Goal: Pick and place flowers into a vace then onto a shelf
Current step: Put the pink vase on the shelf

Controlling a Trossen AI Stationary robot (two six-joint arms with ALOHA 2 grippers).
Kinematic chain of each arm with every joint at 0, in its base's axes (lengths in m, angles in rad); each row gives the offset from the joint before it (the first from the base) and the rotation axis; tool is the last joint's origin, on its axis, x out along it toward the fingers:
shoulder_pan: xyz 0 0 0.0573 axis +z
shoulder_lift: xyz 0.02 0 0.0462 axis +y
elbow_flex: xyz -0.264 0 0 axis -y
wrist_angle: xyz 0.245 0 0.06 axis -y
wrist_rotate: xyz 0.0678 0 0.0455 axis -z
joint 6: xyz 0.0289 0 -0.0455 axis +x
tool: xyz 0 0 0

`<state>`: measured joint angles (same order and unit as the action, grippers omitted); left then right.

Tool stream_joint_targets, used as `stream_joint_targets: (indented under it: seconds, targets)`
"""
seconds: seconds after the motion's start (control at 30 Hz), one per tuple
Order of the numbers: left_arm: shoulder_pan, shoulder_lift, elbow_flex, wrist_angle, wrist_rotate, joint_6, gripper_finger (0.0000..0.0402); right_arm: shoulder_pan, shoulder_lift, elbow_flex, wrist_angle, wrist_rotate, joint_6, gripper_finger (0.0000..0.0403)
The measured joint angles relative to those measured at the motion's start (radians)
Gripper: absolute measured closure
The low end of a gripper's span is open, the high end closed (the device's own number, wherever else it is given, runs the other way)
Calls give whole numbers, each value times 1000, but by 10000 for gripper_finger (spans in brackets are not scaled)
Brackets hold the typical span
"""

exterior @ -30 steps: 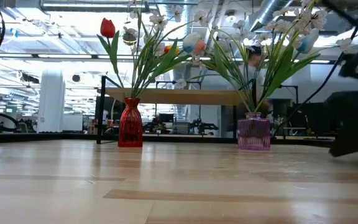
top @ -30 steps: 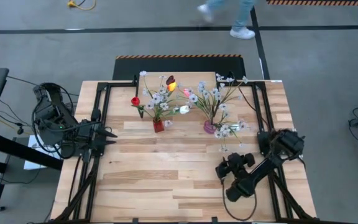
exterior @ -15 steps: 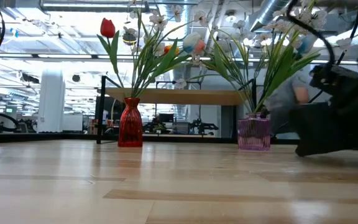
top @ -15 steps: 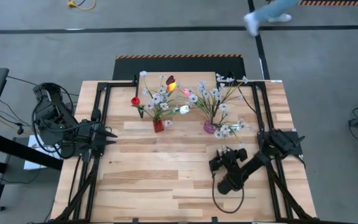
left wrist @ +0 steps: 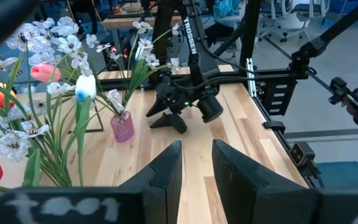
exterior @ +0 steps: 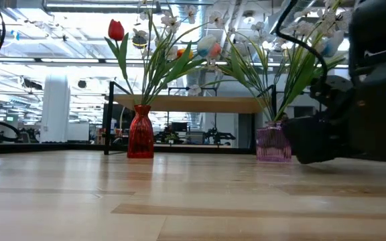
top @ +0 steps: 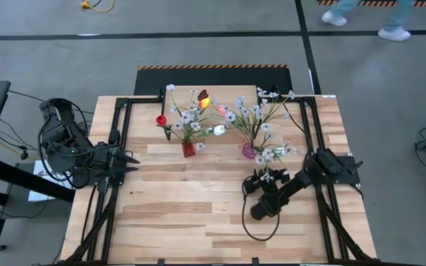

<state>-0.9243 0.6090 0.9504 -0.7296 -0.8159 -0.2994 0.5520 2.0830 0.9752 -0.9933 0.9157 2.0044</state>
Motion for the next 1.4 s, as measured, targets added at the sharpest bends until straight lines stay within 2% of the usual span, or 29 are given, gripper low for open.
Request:
stream_joint_targets:
  seconds: [0.4,0.7,0.83,1.4]
  targets:
    - [0,0,0,0,20,-1,322,-125,0,0,-2,23,3,168]
    - [0,1,0,-32,26,-24,322,-172,0,0,5,34,-5,168]
    - [0,10,0,-42,26,-27,322,-183,0,1,41,81,-54,168]
    - [0,73,0,8,10,-27,322,-196,-1,3,237,165,-323,168]
